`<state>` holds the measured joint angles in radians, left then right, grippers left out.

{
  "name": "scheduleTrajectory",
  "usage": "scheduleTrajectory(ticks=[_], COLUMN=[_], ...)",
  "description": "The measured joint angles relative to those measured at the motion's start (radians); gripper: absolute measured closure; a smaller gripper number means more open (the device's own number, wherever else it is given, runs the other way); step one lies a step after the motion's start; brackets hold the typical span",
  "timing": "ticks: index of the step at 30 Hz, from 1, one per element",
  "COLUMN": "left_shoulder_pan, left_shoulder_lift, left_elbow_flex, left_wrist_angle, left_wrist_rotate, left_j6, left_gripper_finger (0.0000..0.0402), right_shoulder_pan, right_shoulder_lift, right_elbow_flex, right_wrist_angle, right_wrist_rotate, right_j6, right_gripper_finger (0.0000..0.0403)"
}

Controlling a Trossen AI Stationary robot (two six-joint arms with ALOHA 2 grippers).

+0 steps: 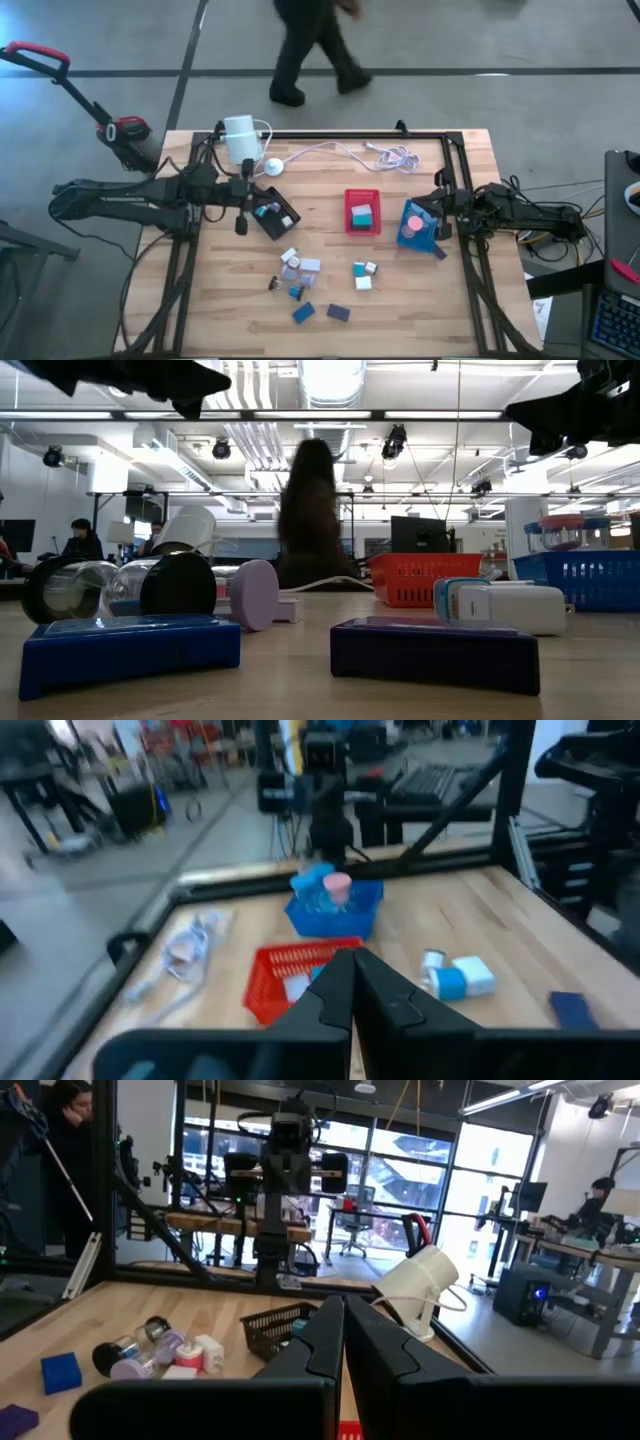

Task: Pick & Place Office items
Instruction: Put the black hourglass into the blue bin

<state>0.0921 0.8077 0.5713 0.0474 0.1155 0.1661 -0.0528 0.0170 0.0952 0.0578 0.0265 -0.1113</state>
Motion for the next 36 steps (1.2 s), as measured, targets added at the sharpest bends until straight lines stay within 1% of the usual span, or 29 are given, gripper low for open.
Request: scheduleTrajectory(ticks=[3,6,10,13,16,21,25,30,33,36], left_shoulder_pan=[0.049,0.106,0.167,0.200,0.238,0.297,0.331,0.390,0.435,0.467], left_shoulder_lift=[-0.001,-0.001,-0.013,-0.022,-0.031,-0.033,-0.035,-0.037,-0.037,-0.035], left_elbow_flex=[-0.085,-0.177,-0.286,-0.355,-0.395,-0.447,-0.495,-0.550,-0.566,-0.566], left_wrist_angle=[0.159,0.301,0.410,0.456,0.492,0.500,0.505,0.557,0.597,0.597], left_wrist_rotate=[0.020,0.079,0.122,0.132,0.158,0.289,0.425,0.439,0.439,0.444], left_j6=[0.006,-0.023,-0.065,-0.054,-0.061,-0.038,0.014,0.032,0.009,-0.012], left_gripper_finger=[0.0398,0.0397,0.0398,0.0399,0.0398,0.0398,0.0397,0.0397,0.0397,0.0397], right_shoulder_pan=[0.000,0.000,0.000,0.000,0.000,0.000,0.000,0.000,0.000,0.000], right_shoulder_lift=[0.000,0.001,0.001,0.002,0.005,0.005,0.004,0.005,0.004,0.004], right_elbow_flex=[0.000,0.000,0.000,0.000,0.000,-0.015,-0.034,-0.052,-0.052,-0.053], right_wrist_angle=[0.000,0.000,0.001,0.008,0.035,0.053,0.109,0.113,0.114,0.113], right_wrist_rotate=[0.000,0.000,0.000,0.000,0.000,0.011,0.030,0.029,0.027,0.026], right_j6=[-0.018,-0.024,-0.023,-0.022,-0.016,0.006,0.022,0.061,0.061,0.061], right_gripper_finger=[0.0394,0.0394,0.0394,0.0394,0.0394,0.0394,0.0394,0.0394,0.0394,0.0394])
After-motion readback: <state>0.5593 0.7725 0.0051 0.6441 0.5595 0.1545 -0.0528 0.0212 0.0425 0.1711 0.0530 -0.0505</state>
